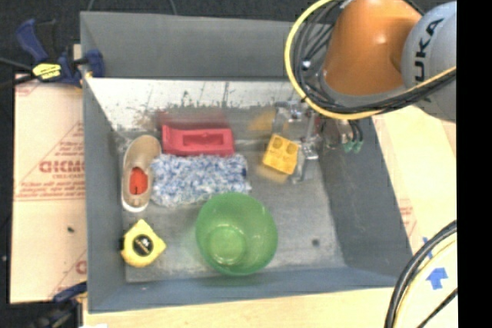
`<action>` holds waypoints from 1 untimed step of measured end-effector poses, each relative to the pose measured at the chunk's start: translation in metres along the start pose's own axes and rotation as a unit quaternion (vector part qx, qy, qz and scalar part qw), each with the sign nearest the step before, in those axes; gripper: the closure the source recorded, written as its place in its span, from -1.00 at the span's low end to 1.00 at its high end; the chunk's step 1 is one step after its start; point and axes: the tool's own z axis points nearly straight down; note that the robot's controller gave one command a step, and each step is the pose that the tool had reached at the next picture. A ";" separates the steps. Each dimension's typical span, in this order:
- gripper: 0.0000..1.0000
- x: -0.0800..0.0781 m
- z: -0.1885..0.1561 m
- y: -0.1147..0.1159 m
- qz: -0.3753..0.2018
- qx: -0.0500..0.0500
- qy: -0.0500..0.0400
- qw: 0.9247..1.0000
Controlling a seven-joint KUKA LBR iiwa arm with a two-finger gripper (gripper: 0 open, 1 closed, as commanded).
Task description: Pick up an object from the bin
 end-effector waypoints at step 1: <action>-1.00 -0.012 0.049 0.003 0.103 0.000 -0.003 0.995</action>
Offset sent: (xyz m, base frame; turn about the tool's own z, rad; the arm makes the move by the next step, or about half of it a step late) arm 0.0071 0.0059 -0.0155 0.0297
